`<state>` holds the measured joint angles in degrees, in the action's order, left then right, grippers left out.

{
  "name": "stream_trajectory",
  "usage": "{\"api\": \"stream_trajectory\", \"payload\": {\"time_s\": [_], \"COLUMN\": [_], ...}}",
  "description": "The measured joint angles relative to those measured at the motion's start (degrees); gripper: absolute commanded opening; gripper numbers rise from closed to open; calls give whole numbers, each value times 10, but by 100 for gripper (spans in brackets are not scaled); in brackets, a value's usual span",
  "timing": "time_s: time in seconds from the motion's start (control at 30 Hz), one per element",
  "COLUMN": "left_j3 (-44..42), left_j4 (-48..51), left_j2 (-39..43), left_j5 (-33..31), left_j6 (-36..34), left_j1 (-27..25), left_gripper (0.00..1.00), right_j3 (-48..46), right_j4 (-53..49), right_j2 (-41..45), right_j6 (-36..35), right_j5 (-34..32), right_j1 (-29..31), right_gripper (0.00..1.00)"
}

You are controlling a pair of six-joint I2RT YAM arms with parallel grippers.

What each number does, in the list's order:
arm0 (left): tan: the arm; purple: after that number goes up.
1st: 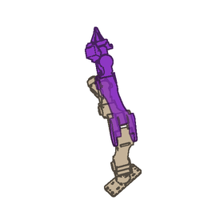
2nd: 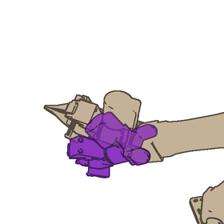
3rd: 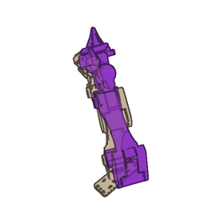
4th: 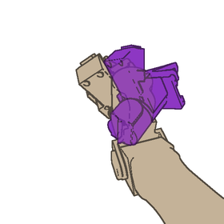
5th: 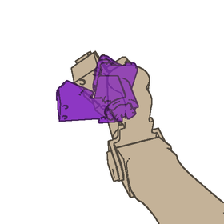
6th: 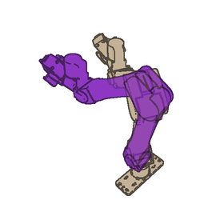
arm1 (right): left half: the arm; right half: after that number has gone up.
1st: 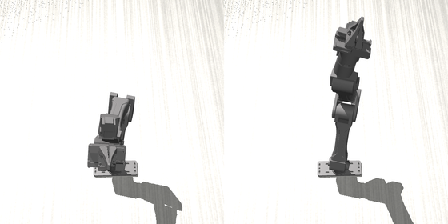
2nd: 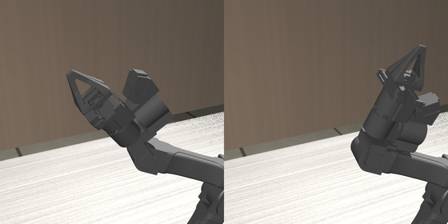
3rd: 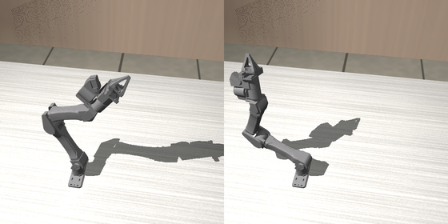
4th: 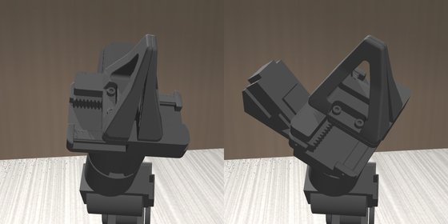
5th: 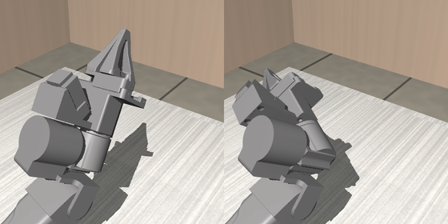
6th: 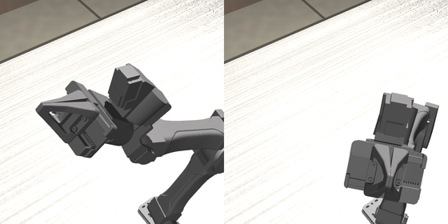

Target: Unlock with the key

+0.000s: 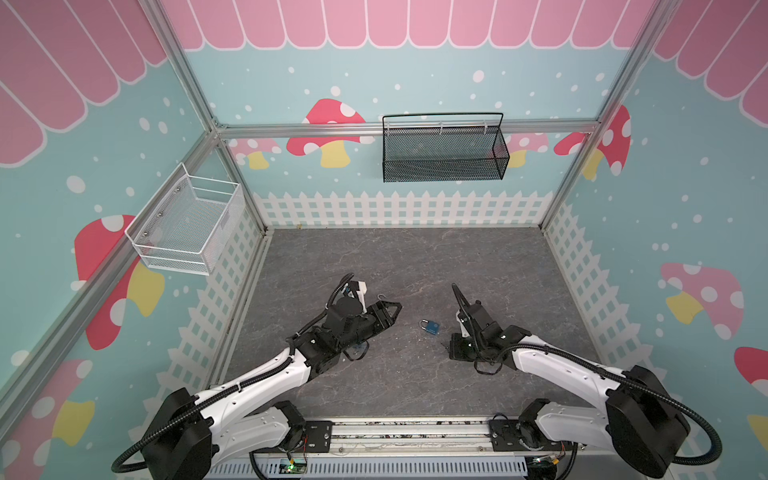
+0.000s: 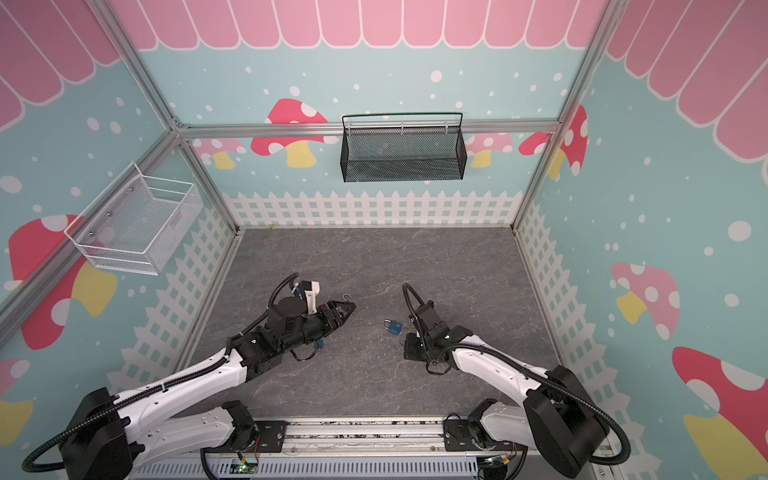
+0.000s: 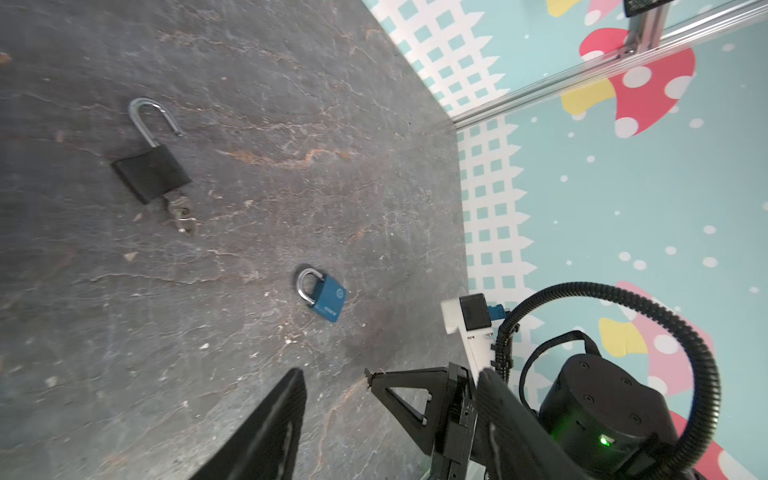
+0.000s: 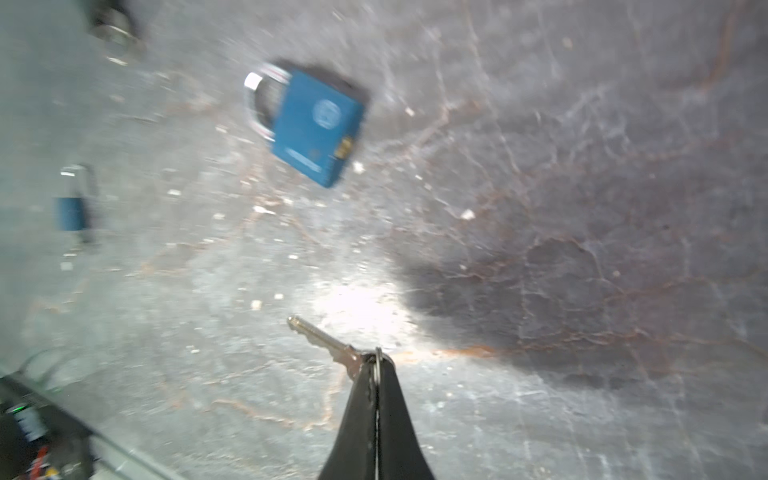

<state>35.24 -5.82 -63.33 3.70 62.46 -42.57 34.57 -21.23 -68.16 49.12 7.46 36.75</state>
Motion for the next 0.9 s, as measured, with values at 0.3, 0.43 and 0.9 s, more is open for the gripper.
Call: {"api": "stream_trajectory", "payload": {"time_s": [0.3,0.43,0.9], "left_j3": [31,62,82], "left_j4": [-125,-165,-188], "left_j2": [-131,-189,-227], "left_j5": [42,68,70], "left_j6": [-19,-38,-66], "left_j1": [-37,-42,-66], "left_gripper": [65,56,30], "right_j3": [56,76,89], "right_j4": [52,61,57], "right_j2": [48,52,65], "right_j6": [0,-1,-4], "right_j5": [51,66,59], "right_j1": [0,0,0], "right_gripper": [0,0,0]}}
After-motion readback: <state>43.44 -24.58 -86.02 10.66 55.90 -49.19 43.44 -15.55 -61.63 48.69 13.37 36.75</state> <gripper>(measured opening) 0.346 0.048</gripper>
